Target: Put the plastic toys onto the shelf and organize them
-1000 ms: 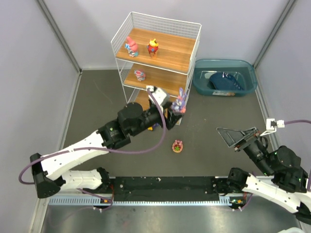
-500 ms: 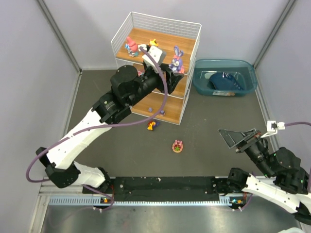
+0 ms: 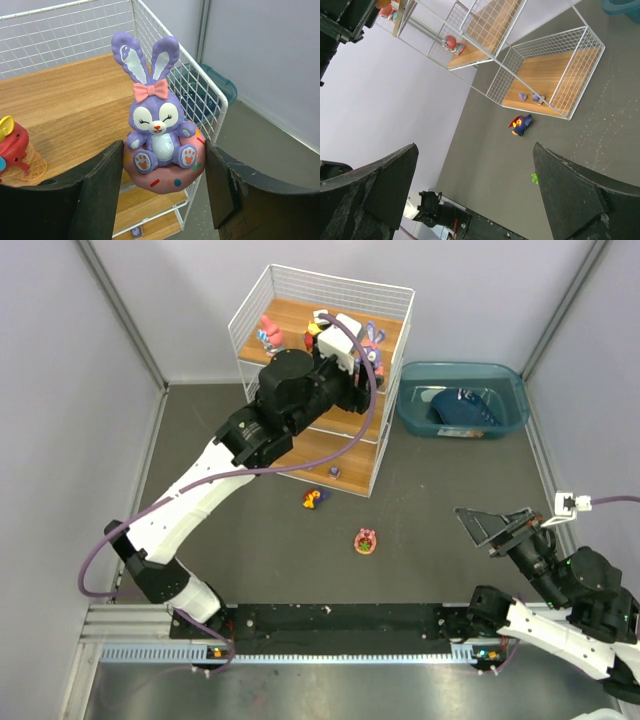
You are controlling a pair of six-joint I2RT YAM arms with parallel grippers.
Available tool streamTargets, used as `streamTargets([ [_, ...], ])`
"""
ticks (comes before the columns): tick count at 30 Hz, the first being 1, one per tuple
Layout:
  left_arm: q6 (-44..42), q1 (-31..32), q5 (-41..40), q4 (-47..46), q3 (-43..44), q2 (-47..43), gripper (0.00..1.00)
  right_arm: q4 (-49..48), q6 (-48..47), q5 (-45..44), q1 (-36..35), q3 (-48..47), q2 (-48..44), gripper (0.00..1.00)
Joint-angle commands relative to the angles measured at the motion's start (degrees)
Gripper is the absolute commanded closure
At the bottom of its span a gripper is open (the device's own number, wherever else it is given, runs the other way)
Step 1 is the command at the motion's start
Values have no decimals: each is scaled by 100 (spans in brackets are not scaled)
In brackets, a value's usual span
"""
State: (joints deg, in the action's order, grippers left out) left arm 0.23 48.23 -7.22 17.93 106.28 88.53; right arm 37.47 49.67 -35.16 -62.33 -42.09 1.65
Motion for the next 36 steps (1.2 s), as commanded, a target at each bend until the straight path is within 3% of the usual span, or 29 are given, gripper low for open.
streamTargets([
  [1, -225, -85, -139, -211, 411, 32, 100, 85, -19, -149, 36, -54, -86, 1],
  [13, -129, -454, 203, -97, 763, 322, 100, 199, -19, -272, 45, -63, -86, 1],
  [36, -129, -534, 300, -27, 1149, 753, 100, 322, -36, -404, 45, -116, -288, 1],
])
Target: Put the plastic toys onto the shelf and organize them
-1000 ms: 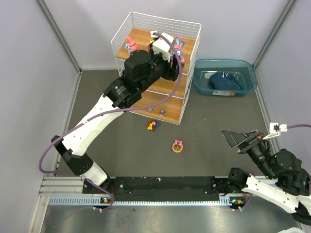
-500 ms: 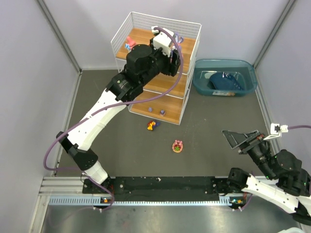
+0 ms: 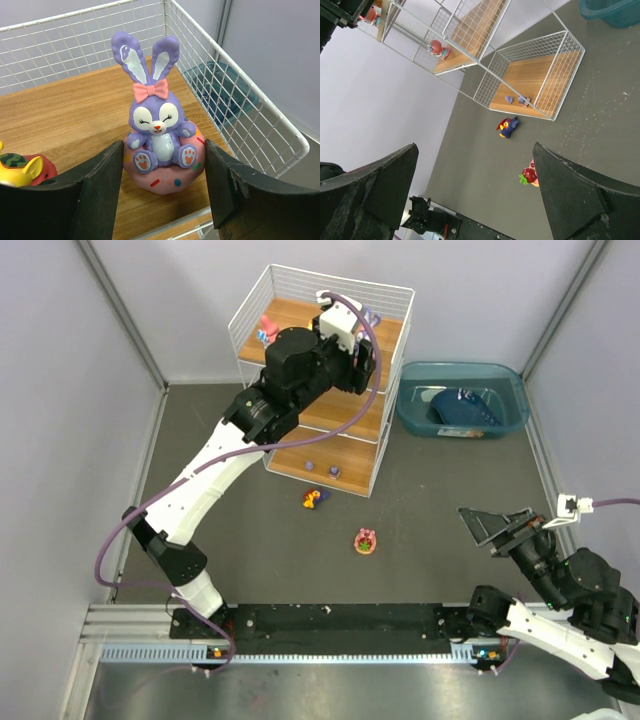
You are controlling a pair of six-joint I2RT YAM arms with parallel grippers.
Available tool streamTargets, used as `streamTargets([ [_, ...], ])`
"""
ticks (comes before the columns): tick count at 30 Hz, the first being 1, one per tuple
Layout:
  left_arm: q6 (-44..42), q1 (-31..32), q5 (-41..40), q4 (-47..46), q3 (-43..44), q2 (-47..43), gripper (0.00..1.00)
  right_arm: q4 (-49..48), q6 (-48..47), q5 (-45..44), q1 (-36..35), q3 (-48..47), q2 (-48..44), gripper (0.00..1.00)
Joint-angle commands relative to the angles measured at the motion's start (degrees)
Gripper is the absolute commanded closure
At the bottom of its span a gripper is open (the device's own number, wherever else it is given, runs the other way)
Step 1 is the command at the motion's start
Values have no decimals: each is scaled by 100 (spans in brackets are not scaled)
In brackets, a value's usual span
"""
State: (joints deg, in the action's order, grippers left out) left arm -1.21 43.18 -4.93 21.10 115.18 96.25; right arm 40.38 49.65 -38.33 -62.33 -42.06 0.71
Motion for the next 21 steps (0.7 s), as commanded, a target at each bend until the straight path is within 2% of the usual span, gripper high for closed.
streamTargets([
  [1, 25, -20, 80, -335, 251, -1, 100, 23, -43, -96, 45, -118, -194, 1],
  [10, 51, -29, 71, -352, 198, 26, 98, 58, -25, -105, 45, -83, -273, 1],
  [21, 42, -20, 36, -467, -3, -44, 79, 101, -25, -114, 45, -83, -308, 1],
])
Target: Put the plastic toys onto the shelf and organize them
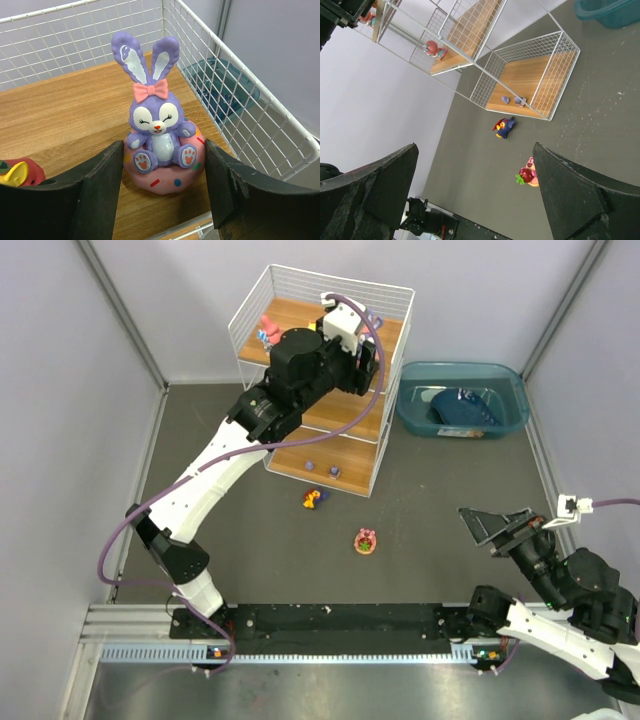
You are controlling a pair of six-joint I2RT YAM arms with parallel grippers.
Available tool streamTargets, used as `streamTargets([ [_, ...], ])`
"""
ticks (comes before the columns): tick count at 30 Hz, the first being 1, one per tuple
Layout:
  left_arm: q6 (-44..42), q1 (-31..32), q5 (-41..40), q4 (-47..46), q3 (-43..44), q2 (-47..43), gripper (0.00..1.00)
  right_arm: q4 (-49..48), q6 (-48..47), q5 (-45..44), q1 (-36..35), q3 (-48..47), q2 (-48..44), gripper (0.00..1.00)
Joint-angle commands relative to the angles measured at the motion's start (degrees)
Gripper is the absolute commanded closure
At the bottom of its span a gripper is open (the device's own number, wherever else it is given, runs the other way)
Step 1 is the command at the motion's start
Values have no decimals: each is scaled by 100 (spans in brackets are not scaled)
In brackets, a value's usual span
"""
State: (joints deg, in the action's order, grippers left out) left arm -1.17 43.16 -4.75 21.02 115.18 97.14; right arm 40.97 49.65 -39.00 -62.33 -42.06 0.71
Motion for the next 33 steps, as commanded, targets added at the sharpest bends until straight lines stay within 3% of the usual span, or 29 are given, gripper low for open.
streamTargets([
  [1, 38, -27, 18, -475, -21, -134, 74, 51, -25, -46, 45, -83, -317, 1],
  [4, 38, -18, -25, -493, -57, -161, 63, 51, -8, -46, 45, -74, -317, 1],
  [11, 20, -27, -34, -502, -92, -178, 50, 60, 1, -46, 45, -74, -326, 1],
  [33, -6, -35, -105, -555, -197, -240, 33, 78, 19, -37, 45, -74, -343, 1],
])
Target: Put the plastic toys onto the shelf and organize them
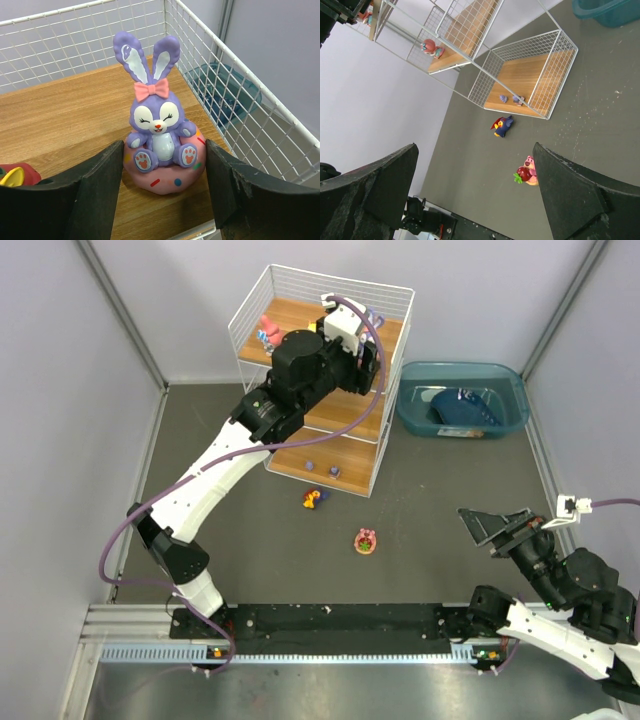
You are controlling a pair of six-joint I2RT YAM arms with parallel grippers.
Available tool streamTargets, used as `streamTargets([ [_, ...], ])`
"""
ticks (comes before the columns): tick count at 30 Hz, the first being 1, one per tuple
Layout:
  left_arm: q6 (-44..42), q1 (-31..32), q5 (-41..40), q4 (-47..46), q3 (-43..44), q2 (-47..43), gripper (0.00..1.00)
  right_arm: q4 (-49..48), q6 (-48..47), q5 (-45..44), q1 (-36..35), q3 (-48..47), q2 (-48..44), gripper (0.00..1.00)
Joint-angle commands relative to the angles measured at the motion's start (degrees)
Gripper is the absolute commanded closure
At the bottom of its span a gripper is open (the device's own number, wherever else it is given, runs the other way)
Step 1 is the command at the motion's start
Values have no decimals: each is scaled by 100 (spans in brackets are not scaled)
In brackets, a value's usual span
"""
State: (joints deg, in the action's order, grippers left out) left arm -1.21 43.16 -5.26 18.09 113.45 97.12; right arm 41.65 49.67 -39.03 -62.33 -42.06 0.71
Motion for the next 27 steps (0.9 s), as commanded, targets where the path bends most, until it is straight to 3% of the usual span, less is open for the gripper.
streamTargets([
  [1, -2, -35, -46, -262, -25, -238, 32, 10, 16, -35, 45, -74, -343, 1],
  [27, 33, -35, -45, -393, -253, -519, 17, 10, 52, -8, 45, -83, -343, 1],
])
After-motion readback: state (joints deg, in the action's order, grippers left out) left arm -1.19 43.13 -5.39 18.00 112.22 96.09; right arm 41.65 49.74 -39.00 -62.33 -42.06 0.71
